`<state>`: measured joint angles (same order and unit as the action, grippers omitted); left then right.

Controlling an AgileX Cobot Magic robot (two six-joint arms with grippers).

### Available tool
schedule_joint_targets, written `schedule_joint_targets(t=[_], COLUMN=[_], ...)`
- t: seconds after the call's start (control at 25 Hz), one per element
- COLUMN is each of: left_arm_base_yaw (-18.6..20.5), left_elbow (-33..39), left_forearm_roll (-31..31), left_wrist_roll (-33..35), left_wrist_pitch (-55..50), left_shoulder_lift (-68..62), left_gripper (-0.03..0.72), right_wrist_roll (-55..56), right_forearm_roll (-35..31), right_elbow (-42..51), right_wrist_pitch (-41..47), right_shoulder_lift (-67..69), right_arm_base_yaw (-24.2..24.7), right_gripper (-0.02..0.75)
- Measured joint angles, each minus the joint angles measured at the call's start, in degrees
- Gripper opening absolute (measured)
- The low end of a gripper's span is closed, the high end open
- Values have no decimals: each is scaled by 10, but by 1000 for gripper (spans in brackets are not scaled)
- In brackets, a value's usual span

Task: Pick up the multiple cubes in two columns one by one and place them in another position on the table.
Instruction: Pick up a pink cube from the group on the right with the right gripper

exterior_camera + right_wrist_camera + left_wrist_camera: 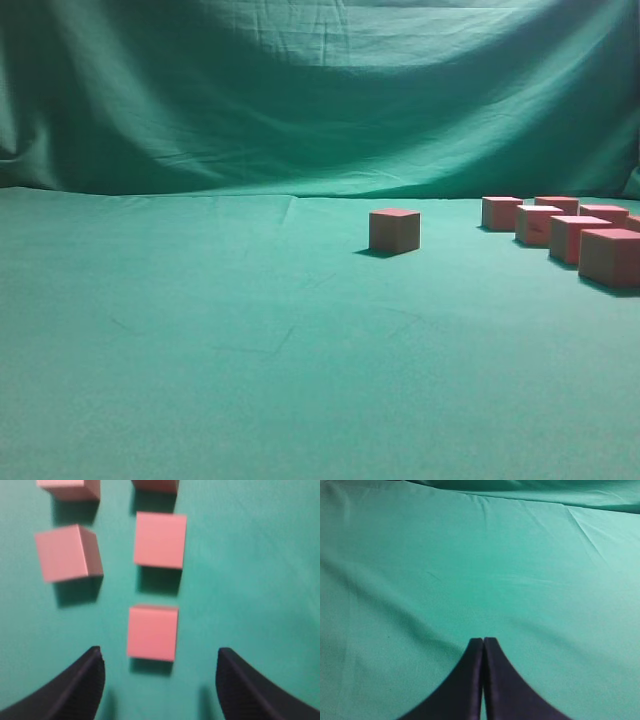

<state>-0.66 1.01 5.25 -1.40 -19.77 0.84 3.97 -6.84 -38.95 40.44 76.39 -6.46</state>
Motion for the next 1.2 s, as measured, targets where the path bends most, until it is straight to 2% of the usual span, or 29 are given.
schedule_joint_targets(t=[0.28,0.32,0.36,0.4,0.56,0.72,0.84,0.96,1.08,1.2], left_arm_base_yaw=[0,0,0,0,0,0,0,0,0,0], left_elbow=[0,0,0,0,0,0,0,0,0,0], left_forearm_roll=[0,0,0,0,0,0,0,0,0,0], left_wrist_roll=[0,0,0,0,0,0,0,0,0,0], left_wrist_pitch=[0,0,0,0,0,0,0,0,0,0], left_shoulder_lift=[0,0,0,0,0,0,0,0,0,0], left_gripper=[0,0,0,0,0,0,0,0,0,0], right_wrist_roll=[-2,-2,-2,-8,-17,-27,-50,-103,-155,-173], right_forearm_roll=[-2,-2,-2,-2,-4,-6,-30,-88,-130,-128], right_elbow=[2,2,2,2,2,2,-14,-56,-128,-235], right_wrist_pitch=[-43,-48,-55,-59,-76,-75,-27,61,132,163], right_shoulder_lift=[62,72,83,93,115,115,115,110,99,99], right_arm_base_yaw=[0,0,0,0,0,0,1,-5,-44,-102], right_gripper=[477,428,446,396,276,281,281,281,281,281])
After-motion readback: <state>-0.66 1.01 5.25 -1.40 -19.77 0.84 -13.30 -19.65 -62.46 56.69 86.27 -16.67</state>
